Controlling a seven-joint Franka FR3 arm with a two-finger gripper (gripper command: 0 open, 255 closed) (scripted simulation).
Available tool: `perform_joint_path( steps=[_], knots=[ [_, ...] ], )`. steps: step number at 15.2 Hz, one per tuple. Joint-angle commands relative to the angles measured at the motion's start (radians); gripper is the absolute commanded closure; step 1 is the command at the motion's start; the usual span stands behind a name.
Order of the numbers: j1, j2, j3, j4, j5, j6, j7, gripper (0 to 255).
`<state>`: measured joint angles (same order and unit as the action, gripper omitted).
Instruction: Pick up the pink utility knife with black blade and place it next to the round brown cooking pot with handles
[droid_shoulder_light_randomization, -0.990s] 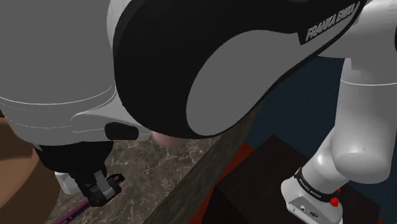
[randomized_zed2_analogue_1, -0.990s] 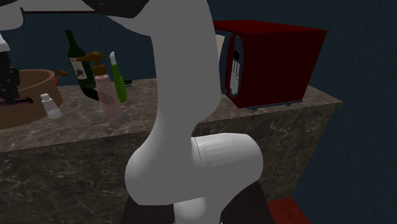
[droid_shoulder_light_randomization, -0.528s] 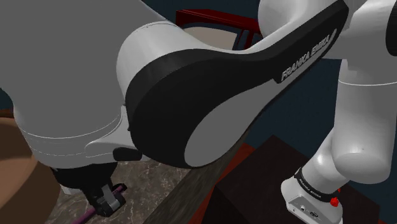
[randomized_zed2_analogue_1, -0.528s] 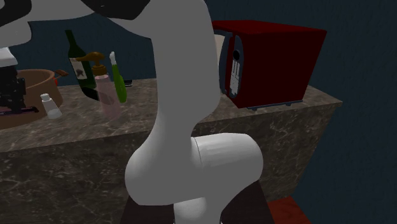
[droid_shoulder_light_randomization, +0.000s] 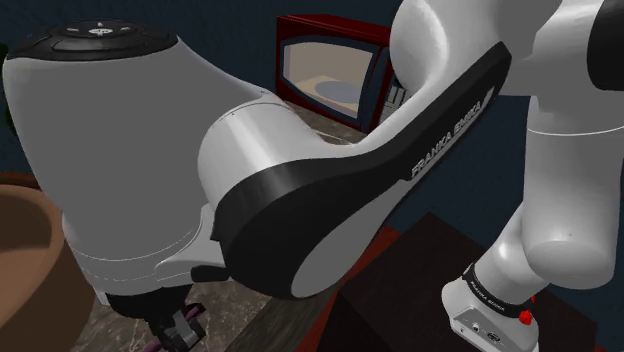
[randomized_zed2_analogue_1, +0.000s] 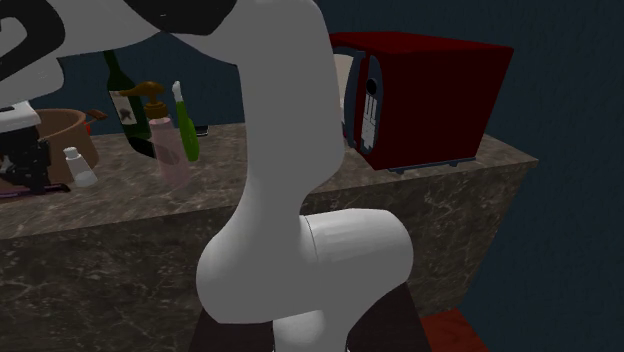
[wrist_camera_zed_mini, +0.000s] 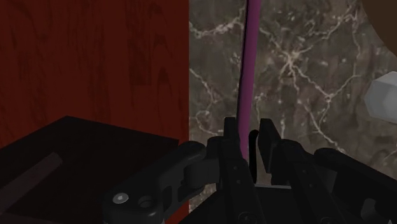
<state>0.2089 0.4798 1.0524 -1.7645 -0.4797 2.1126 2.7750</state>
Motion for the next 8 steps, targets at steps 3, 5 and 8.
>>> perform_joint_path(
  steps=[3, 5, 8],
  knots=[
    [0.015, 0.024, -0.023, -0.025, -0.028, 0.041, 0.017, 255],
    [0.022, 0.035, -0.035, -0.036, -0.042, 0.061, 0.026, 255],
    [0.034, 0.054, -0.053, -0.052, -0.064, 0.089, 0.039, 255]
  ],
)
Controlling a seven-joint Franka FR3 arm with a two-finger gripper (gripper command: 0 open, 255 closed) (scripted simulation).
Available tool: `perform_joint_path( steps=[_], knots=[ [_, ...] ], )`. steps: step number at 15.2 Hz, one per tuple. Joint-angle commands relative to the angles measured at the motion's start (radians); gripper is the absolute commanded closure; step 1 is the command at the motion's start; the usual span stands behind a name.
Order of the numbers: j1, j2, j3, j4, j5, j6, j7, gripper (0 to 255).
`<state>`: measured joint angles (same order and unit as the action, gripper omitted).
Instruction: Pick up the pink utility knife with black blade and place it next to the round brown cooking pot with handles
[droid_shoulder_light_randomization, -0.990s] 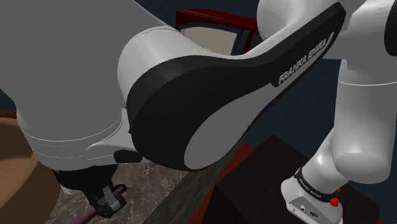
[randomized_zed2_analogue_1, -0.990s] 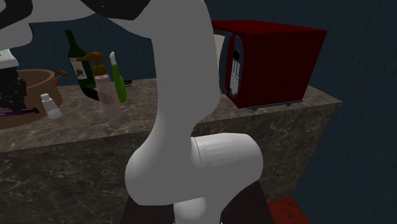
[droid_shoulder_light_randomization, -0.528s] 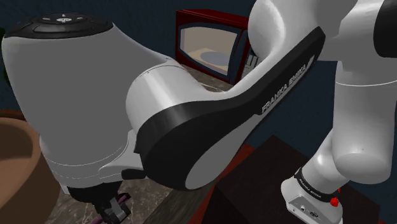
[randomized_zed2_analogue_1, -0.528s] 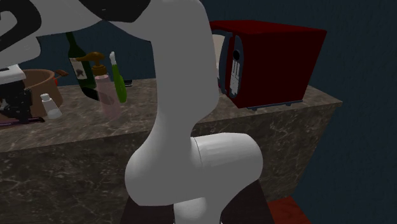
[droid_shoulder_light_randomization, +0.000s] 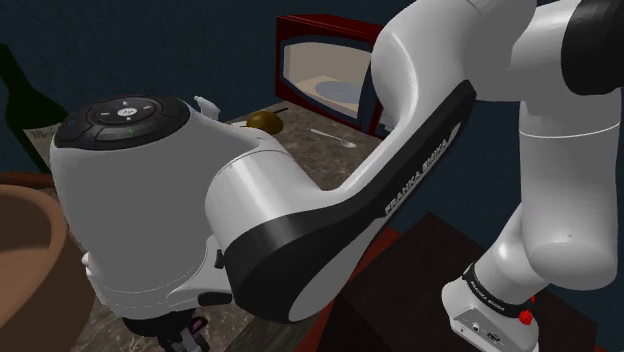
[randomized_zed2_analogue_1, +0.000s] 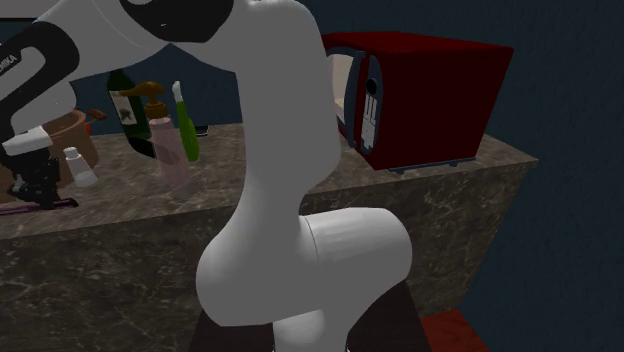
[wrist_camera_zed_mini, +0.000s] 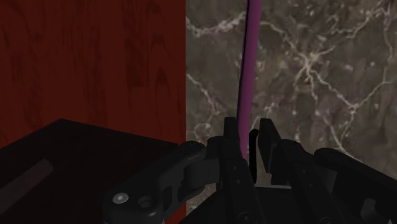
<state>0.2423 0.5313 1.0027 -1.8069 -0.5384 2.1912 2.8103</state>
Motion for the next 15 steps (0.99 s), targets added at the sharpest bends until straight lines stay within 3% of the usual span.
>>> perform_joint_path(
  steps=[1, 10, 11, 15],
  knots=[
    [0.005, 0.009, -0.010, -0.014, -0.012, 0.020, 0.009, 255],
    [0.012, 0.020, -0.021, -0.021, -0.025, 0.036, 0.016, 255],
    [0.012, 0.020, -0.021, -0.021, -0.025, 0.036, 0.016, 0],
    [0.012, 0.020, -0.021, -0.021, -0.025, 0.036, 0.016, 0]
  ],
)
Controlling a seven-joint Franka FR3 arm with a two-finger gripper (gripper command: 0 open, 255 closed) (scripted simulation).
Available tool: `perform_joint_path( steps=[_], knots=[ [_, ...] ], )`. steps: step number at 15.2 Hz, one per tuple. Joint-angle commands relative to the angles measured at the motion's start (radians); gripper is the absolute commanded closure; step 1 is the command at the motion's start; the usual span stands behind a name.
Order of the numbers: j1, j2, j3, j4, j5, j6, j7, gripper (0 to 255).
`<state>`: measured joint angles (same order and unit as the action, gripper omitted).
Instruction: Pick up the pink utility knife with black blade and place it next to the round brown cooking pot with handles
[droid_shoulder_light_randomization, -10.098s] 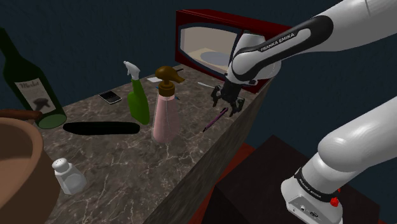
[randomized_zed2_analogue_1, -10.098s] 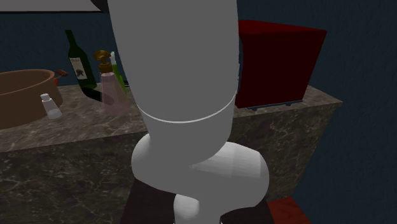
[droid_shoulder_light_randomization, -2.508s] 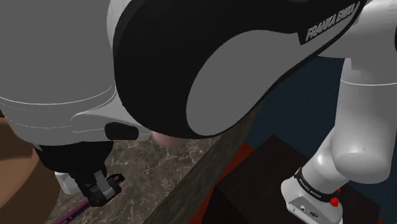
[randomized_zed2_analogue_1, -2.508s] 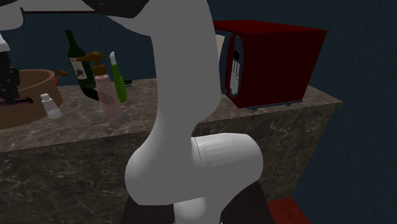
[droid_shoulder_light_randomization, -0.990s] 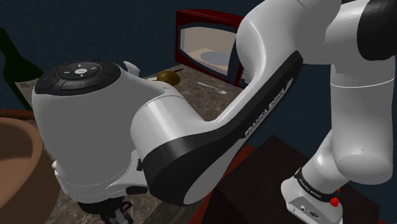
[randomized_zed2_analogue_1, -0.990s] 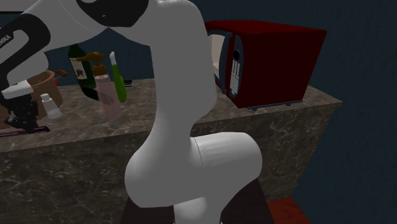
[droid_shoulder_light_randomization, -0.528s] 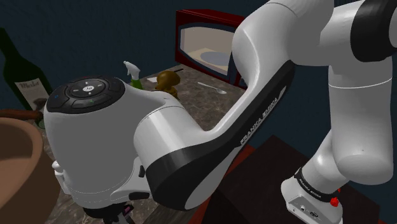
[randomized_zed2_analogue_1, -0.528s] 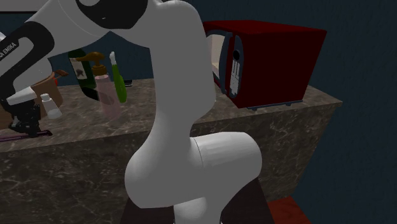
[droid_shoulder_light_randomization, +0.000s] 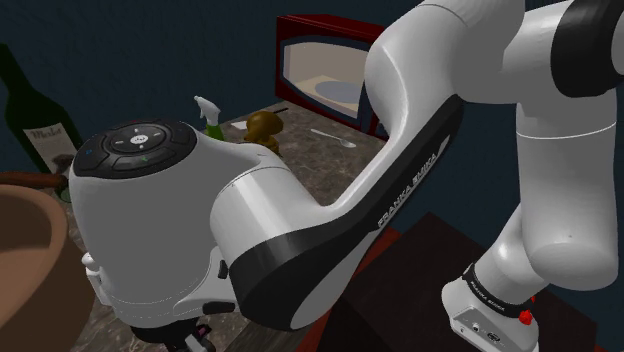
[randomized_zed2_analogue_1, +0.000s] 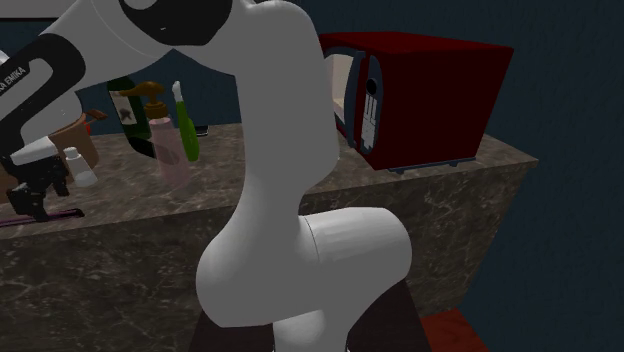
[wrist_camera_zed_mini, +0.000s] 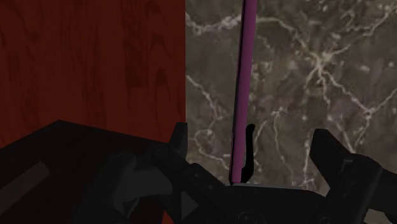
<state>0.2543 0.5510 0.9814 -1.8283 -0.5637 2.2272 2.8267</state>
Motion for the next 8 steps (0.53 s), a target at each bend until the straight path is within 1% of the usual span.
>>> perform_joint_path(
  steps=[1, 5, 8],
  knots=[
    [0.000, 0.000, 0.000, 0.000, 0.000, 0.000, 0.000, 0],
    [-0.063, -0.078, 0.073, 0.019, 0.080, -0.077, -0.047, 0],
    [-0.063, -0.078, 0.073, 0.019, 0.080, -0.077, -0.047, 0]
  ],
)
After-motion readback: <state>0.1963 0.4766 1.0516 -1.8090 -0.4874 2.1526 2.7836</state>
